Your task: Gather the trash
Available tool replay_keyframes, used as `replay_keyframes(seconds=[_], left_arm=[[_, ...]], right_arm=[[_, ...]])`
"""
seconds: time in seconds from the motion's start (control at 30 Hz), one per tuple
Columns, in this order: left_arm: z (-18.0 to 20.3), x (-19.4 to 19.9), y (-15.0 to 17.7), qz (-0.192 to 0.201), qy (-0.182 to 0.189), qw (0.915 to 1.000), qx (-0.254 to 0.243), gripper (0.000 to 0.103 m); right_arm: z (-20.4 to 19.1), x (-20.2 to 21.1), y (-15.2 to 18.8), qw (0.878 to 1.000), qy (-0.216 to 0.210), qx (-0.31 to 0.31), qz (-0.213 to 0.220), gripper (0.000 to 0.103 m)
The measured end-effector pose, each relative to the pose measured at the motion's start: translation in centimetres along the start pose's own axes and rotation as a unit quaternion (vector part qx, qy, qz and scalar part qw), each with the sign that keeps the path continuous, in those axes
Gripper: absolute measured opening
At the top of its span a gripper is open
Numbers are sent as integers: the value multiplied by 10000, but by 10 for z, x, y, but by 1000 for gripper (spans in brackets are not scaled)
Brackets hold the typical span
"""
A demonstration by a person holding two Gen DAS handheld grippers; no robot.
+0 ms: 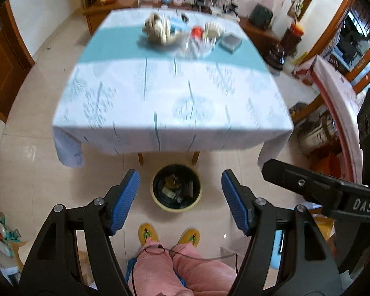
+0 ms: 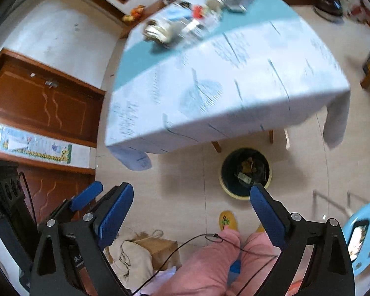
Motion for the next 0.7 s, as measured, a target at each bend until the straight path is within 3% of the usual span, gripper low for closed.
replay_keyframes(seconds=[0.2, 0.3, 0.47, 0.7], left_arm=[[5, 51, -37, 479, -91, 9988, 83, 66], [5, 70, -57, 681, -180, 9975, 53, 66], [5, 96, -101, 1051, -508, 9931, -138, 66], [-7, 88, -183, 1296, -591, 9892, -337, 66]], right_arm=[[-41, 63, -35, 9956, -203, 614, 673, 97], [-64, 97, -55, 9864, -84, 1099, 1220, 97], [-90, 134, -88, 9734, -280, 1531, 1679, 97], [-115, 138, -148, 9563, 354, 2005, 2098, 97]])
Point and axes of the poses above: each gripper's, at about its wrist camera, not at the fingertips, and x roughly against the way its jaws point, z to its right, y to its underside, the point moved 2 cm from there along -x, roughly the way its jaws point, and after that the axes turned 6 degrees about z, right-handed, at the moved point
